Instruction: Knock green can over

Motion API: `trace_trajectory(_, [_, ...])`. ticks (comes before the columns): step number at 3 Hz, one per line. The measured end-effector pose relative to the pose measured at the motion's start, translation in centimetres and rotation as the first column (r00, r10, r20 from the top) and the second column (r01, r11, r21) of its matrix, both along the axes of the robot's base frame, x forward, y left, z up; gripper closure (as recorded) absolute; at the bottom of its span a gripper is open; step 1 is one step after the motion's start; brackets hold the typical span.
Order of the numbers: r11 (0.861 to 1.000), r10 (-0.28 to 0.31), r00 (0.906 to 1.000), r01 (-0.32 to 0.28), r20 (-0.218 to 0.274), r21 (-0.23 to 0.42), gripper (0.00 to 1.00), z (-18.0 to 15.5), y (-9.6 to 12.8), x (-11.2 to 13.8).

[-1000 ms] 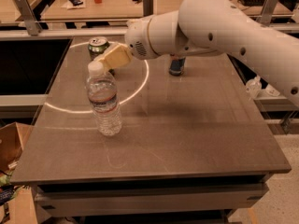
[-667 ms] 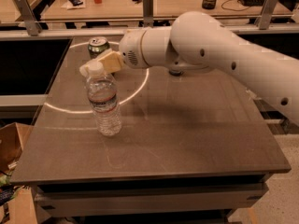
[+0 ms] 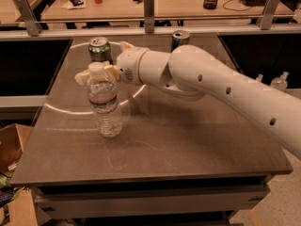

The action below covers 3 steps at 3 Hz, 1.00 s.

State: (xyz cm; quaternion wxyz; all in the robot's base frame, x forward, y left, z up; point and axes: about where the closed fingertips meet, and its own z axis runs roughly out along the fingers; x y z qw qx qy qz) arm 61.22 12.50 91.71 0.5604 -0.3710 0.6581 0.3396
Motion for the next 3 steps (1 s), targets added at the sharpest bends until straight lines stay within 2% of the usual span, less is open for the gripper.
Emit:
trace_trajectory(1, [1.000,0.012,0.9994,-0.013,0.032,0.024,0.00,-1.0,0.4,0.9])
trace_trajectory(2, [1.000,-0.012,0.9990,0.012,0.044,0.003,0.00,-1.8,0.6,2.3])
trace_trajectory(3, [0.998,-0.059,0.9977,0.059,0.033,-0.019,0.00,-2.5,0.5,3.6])
